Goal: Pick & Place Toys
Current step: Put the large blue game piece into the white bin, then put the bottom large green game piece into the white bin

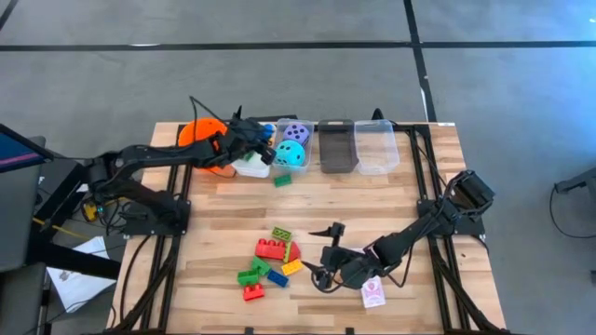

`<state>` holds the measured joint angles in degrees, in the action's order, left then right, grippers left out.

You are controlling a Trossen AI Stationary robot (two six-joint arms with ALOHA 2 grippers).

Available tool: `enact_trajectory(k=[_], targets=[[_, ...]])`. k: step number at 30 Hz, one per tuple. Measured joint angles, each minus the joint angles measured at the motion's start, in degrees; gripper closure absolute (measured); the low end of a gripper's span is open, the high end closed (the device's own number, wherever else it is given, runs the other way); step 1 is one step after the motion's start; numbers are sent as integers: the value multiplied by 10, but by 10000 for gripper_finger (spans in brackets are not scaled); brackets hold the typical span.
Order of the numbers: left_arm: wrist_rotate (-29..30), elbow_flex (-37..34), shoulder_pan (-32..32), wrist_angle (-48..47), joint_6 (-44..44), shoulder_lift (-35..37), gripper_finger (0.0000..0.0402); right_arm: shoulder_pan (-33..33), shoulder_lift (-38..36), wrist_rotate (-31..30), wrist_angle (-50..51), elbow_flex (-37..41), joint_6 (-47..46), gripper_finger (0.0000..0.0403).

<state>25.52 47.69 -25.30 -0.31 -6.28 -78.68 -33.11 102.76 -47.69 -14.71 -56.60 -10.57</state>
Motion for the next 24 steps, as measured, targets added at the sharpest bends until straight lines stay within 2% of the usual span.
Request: enact_trajectory(k=[7, 14, 18, 24], targets=[[-4, -28, -9, -13, 0, 35, 267, 7, 0, 3, 9, 0, 0, 6], [-4, -68, -27, -1, -5, 32, 263, 26, 0, 27, 10, 0, -1, 6], [-7, -82, -37, 4, -41, 32, 232, 38, 0, 33, 10, 0, -2, 6], [-44, -83, -40, -8, -50, 32, 171, 53, 0, 74, 10, 0, -2, 6]])
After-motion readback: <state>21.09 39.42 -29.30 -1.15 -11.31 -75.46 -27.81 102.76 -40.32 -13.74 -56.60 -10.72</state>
